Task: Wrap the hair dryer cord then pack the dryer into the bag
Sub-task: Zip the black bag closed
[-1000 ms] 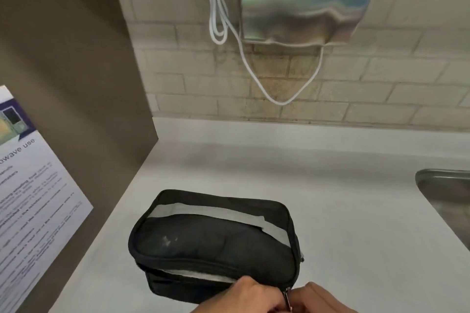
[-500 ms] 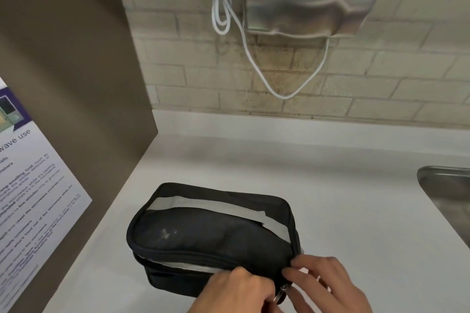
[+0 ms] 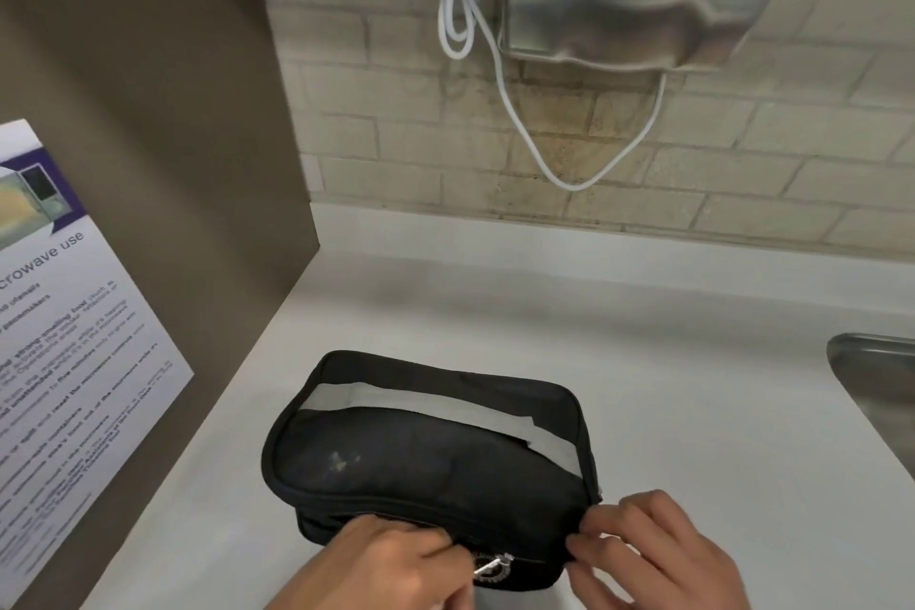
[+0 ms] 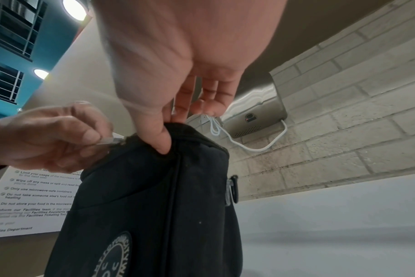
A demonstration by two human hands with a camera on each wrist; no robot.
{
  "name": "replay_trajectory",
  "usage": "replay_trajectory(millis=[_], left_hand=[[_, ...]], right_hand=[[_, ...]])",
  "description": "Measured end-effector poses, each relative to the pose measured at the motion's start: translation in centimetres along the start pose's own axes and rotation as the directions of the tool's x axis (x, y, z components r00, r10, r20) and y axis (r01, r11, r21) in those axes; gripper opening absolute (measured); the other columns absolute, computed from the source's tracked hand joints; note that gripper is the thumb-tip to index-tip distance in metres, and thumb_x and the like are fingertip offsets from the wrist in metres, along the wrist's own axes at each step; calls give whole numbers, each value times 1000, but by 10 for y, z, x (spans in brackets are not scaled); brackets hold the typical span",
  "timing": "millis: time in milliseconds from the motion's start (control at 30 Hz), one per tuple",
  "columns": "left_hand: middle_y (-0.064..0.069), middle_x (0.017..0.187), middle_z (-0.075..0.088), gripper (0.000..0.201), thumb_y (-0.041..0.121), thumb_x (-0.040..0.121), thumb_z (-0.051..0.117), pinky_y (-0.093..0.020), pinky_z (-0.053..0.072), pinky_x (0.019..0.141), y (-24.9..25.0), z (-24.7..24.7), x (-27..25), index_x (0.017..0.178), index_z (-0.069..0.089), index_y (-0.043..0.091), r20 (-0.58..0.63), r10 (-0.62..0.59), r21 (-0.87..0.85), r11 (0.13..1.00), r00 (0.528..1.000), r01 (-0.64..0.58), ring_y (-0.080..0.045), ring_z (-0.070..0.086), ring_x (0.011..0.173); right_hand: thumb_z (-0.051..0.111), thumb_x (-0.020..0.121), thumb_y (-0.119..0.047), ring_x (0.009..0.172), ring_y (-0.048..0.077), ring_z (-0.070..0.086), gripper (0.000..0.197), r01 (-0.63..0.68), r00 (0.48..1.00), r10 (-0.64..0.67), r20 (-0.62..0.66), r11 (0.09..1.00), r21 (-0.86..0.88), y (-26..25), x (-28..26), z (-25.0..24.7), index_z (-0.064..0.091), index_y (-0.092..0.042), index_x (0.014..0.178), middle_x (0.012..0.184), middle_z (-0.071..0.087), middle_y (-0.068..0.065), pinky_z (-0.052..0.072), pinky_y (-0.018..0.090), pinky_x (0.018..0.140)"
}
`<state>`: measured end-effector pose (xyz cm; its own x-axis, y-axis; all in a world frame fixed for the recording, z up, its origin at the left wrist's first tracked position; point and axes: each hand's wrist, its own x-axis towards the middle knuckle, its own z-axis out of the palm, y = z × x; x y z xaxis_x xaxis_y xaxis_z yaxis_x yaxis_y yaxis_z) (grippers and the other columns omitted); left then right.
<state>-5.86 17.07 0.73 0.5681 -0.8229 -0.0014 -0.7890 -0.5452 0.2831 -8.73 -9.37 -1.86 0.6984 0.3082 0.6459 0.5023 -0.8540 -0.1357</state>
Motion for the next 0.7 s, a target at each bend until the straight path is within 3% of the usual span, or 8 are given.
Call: replay_trajectory(millis=[67, 133, 167, 233, 267, 333, 567, 700], left_hand=[[23, 62, 56, 40, 24, 92, 33, -4, 22, 102, -3, -4, -14, 63, 58, 33, -184, -25, 41, 999, 983, 33, 4, 44, 78], [21, 59, 55, 49, 29, 91, 29, -1, 20, 104, -8, -12, -30, 54, 62, 31, -271, -100, 90, 988, 957, 129, 3, 46, 71], [19, 58, 55, 45, 30, 89, 33, 1, 26, 99, -11, -19, -36, 54, 62, 31, -287, -156, 101, 976, 945, 192, 4, 47, 67], [10, 56, 49, 22, 24, 76, 48, -8, 41, 68, -19, -27, -48, 56, 56, 27, -396, -194, 53, 971, 897, 233, -3, 43, 54], [6, 57, 45, 15, 19, 71, 54, -15, 40, 54, -23, -28, -54, 58, 54, 26, -400, -211, 9, 972, 892, 234, -7, 39, 49], [3, 58, 42, 16, 13, 66, 63, -24, 39, 43, -33, -25, -62, 61, 52, 24, -403, -225, -27, 972, 887, 234, -12, 36, 47], [6, 61, 38, 15, 14, 73, 61, -17, 32, 44, -61, -31, -86, 63, 56, 24, -395, -193, -30, 980, 898, 197, -9, 35, 52], [10, 62, 43, 12, 17, 75, 62, -18, 38, 44, -67, -30, -89, 68, 60, 25, -397, -246, -97, 969, 884, 226, -6, 40, 51]], right_hand=[[69, 71, -19, 68, 12, 43, 14, 30, 999, -31, -35, 999, -38, 6, -2, 1, 72, -25, 59, 67, 69, -12, 37, 20, 47], [68, 72, -18, 67, 14, 42, 16, 61, 997, -63, -43, 997, -47, 9, 0, 0, 71, -23, 57, 66, 69, -10, 37, 20, 53], [66, 73, -18, 67, 15, 42, 17, 69, 997, -71, -42, 996, -52, 9, 0, -1, 71, -23, 57, 66, 68, -10, 37, 20, 56], [64, 74, -18, 67, 16, 42, 19, 70, 997, -72, -27, 996, -57, 8, 0, -4, 70, -24, 57, 66, 68, -10, 37, 20, 57], [63, 75, -18, 67, 15, 43, 20, 69, 997, -70, -21, 996, -56, 7, 1, -5, 70, -25, 58, 67, 68, -10, 37, 20, 57], [63, 75, -19, 67, 16, 43, 20, 83, 996, -84, -14, 995, -61, 6, 1, -6, 70, -25, 57, 66, 68, -10, 37, 21, 56], [63, 75, -19, 69, 16, 41, 21, 114, 993, -112, 28, 991, -76, 12, 4, -12, 68, -23, 55, 66, 68, -12, 36, 22, 55], [55, 82, -27, 72, 16, 43, 25, 73, 995, -69, 70, 995, -66, 8, 9, -14, 66, -27, 59, 69, 66, -15, 40, 18, 41]])
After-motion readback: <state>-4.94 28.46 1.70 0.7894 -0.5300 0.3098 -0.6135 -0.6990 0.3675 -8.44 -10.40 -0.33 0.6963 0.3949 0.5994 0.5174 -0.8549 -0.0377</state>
